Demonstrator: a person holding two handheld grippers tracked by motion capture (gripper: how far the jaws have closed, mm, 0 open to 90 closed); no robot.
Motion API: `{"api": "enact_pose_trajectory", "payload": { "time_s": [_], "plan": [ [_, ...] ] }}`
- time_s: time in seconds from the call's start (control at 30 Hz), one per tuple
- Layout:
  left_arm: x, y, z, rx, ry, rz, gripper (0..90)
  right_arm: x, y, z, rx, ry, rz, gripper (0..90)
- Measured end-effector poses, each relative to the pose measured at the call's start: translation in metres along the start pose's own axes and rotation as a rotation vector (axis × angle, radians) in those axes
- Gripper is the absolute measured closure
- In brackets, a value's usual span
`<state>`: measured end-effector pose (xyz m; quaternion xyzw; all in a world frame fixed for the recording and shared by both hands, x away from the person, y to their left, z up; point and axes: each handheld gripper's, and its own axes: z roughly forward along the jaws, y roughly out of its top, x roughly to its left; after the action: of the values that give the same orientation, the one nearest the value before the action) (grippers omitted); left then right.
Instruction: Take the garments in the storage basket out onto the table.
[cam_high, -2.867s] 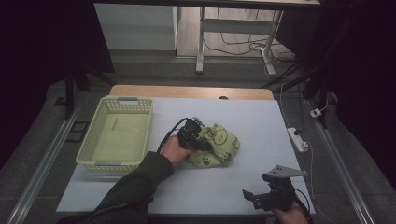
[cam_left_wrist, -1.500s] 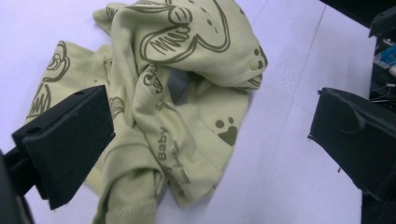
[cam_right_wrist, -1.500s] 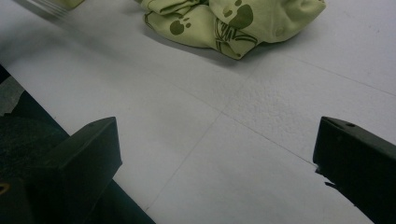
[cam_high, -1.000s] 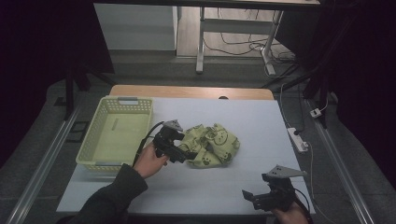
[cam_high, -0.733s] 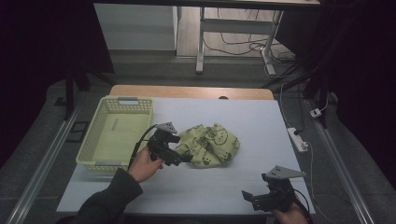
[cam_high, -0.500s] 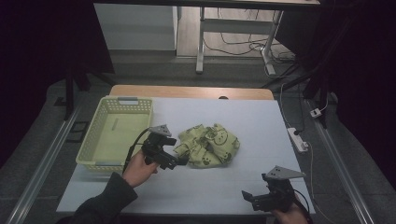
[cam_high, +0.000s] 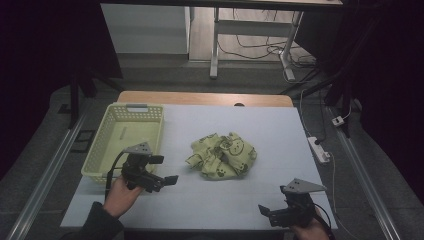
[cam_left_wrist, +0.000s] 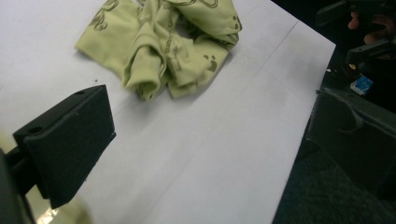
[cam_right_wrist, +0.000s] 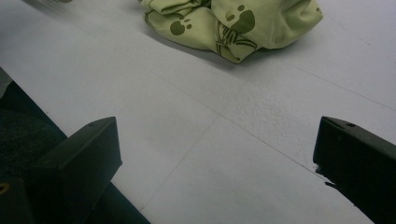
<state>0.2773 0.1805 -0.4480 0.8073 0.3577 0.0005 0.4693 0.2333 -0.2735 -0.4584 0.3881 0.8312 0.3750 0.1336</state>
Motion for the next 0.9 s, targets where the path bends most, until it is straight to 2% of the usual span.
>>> {"api": "enact_pose_trajectory", "payload": {
  "time_s": [0.13, 0.23, 0.37, 0.63, 0.7, 0.9],
  "plan": [
    [0.0, -0.014, -0.015, -0.007, 0.015, -0.013, 0.6, 0.0, 0.0, 0.0, 0.001, 0.003, 0.006, 0.3],
    [0.0, -0.025, -0.028, -0.016, 0.053, -0.022, 0.5, -0.001, 0.0, 0.0, 0.0, 0.003, 0.009, 0.2],
    [0.0, -0.04, -0.046, -0.047, 0.084, -0.049, 0.8, -0.001, 0.0, 0.0, 0.0, 0.003, 0.011, 0.1],
    [0.003, -0.068, -0.078, -0.078, 0.159, -0.091, 0.8, 0.0, 0.0, 0.0, 0.005, -0.004, 0.008, 0.1],
    [0.002, -0.075, -0.085, -0.082, 0.186, -0.099, 0.6, 0.0, 0.0, 0.0, 0.006, -0.004, 0.008, 0.1],
    [0.002, -0.094, -0.102, -0.102, 0.23, -0.131, 0.4, 0.0, 0.0, 0.0, 0.007, -0.008, 0.01, 0.1]
  ]
}}
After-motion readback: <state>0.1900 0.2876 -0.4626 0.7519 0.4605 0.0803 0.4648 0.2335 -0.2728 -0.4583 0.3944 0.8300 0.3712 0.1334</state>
